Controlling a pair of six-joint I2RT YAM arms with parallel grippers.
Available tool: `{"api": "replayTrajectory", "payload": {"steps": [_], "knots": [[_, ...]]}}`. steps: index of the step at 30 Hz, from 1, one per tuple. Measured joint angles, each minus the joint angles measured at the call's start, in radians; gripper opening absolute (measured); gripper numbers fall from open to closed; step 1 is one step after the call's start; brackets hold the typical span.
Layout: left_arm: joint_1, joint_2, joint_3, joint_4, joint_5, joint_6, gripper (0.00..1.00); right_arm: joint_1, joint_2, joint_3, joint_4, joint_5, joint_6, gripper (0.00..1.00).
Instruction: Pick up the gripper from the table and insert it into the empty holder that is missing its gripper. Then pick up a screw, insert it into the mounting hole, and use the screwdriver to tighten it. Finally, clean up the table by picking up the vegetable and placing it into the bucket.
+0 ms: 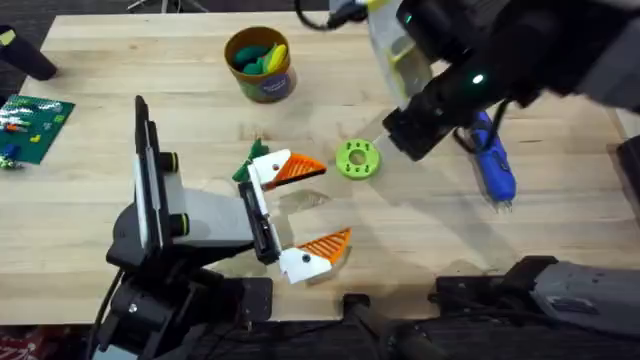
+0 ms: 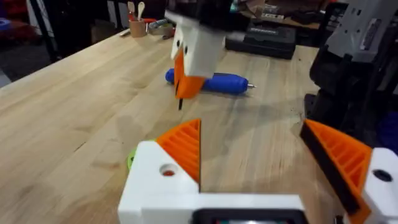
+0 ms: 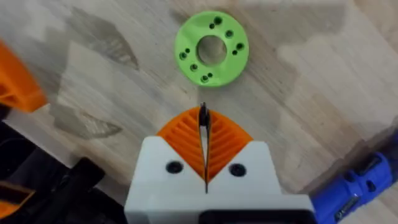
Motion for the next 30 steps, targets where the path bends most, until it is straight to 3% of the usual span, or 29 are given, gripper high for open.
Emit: {"api": "replayTrajectory", "payload": {"steps": [12, 18, 26, 30], "knots": [[0.000, 0.000, 0.000, 0.000, 0.000, 0.000, 0.986, 0.000, -0.023, 0.279, -0.194, 0.000, -0.003, 0.007], [0.000, 0.000, 0.000, 0.000, 0.000, 0.000, 0.986, 0.011, 0.028, 0.429, -0.242, 0.000, -0.024, 0.007], [0.000, 0.000, 0.000, 0.000, 0.000, 0.000, 0.986, 0.135, 0.210, 0.642, -0.310, 0.000, -0.121, 0.007], [0.000, 0.000, 0.000, 0.000, 0.000, 0.000, 0.986, 0.221, 0.237, 0.671, -0.311, 0.000, -0.185, 0.007]]}}
